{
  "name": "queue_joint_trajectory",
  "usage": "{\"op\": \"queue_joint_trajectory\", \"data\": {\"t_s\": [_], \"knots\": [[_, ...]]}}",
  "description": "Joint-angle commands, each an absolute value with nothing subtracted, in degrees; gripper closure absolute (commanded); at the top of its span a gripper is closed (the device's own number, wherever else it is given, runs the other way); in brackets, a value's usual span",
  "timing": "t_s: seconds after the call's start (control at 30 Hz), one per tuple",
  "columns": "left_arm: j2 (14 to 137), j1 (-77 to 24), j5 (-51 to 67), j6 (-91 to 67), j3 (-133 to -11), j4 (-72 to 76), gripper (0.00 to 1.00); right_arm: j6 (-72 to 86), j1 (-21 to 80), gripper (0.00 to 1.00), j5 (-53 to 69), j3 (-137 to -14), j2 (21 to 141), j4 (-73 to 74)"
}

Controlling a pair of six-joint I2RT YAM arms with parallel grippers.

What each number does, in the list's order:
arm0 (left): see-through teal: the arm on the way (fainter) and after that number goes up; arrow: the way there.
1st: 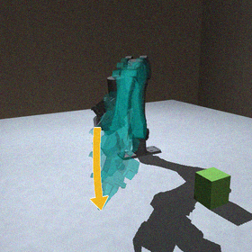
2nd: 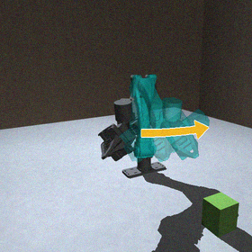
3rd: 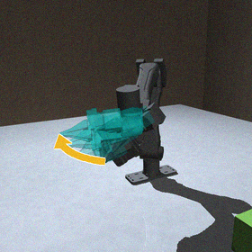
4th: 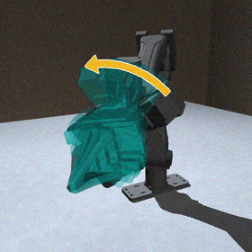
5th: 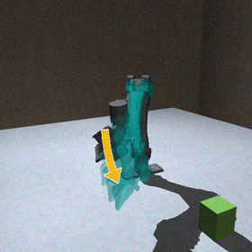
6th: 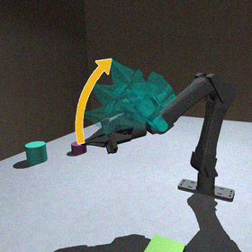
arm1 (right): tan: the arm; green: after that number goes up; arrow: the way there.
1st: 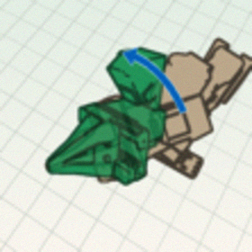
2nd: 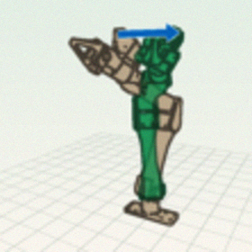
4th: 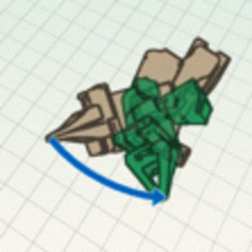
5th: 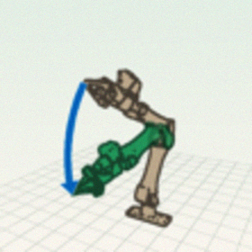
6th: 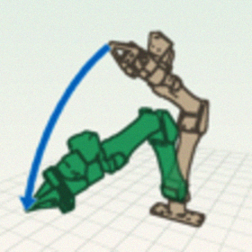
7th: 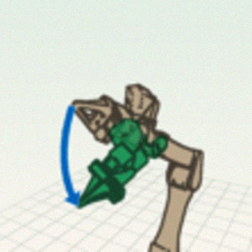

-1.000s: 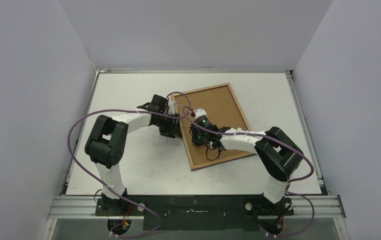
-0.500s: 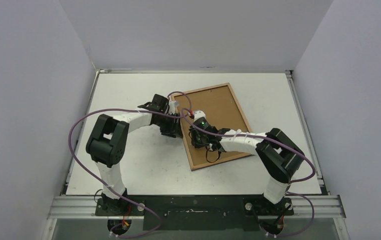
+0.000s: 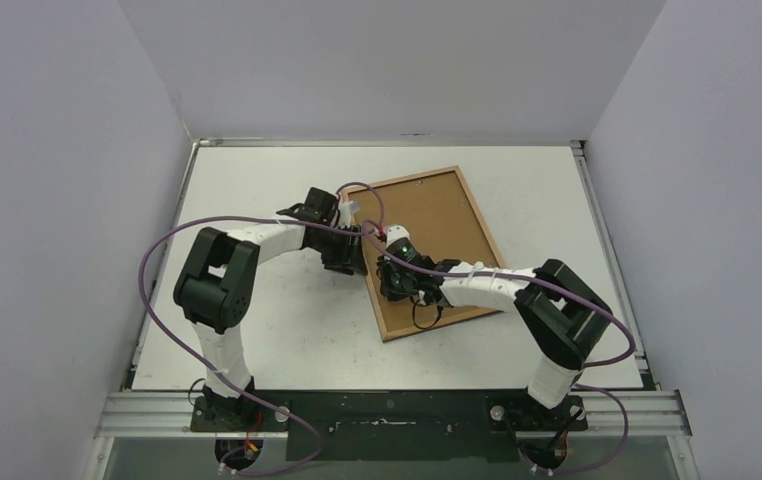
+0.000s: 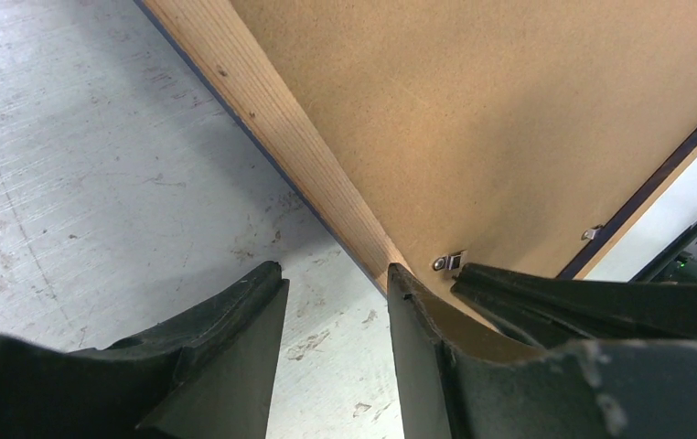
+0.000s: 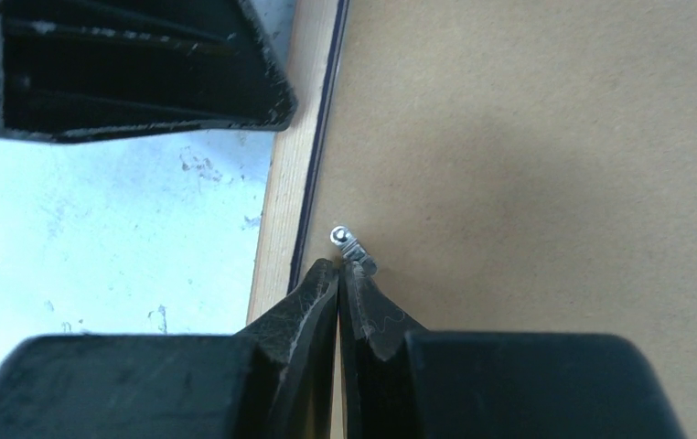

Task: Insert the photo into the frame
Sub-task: Install the photo frame at the center of the board.

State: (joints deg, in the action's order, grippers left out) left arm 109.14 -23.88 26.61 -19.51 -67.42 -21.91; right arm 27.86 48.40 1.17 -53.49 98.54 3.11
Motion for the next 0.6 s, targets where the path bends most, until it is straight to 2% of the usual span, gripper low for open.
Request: {"op": "queue_joint_trajectory", "data": {"t_s": [0.0, 0.17, 0.27, 0.4, 0.57], "knots": [[111.5, -24.3, 26.0, -19.3, -68.6, -21.2, 0.57, 29.5, 49.2, 0.95, 3.5, -52.8, 95.7, 2.4], [110.9, -24.3, 26.3, -19.3, -68.3, -21.5, 0.57, 29.7, 43.5, 0.95, 8.1, -52.8, 93.8, 0.6], [110.3, -24.3, 26.5, -19.3, -68.1, -21.5, 0.57, 29.2, 37.6, 0.9, 18.6, -53.5, 93.4, -2.5], [109.8, -24.3, 27.1, -19.6, -68.1, -20.8, 0.61, 26.8, 32.2, 0.9, 27.9, -57.3, 97.0, -0.3], [109.1, -24.5, 27.2, -20.0, -68.1, -19.7, 0.63, 27.1, 30.5, 0.93, 31.6, -57.9, 101.6, 1.0]]}}
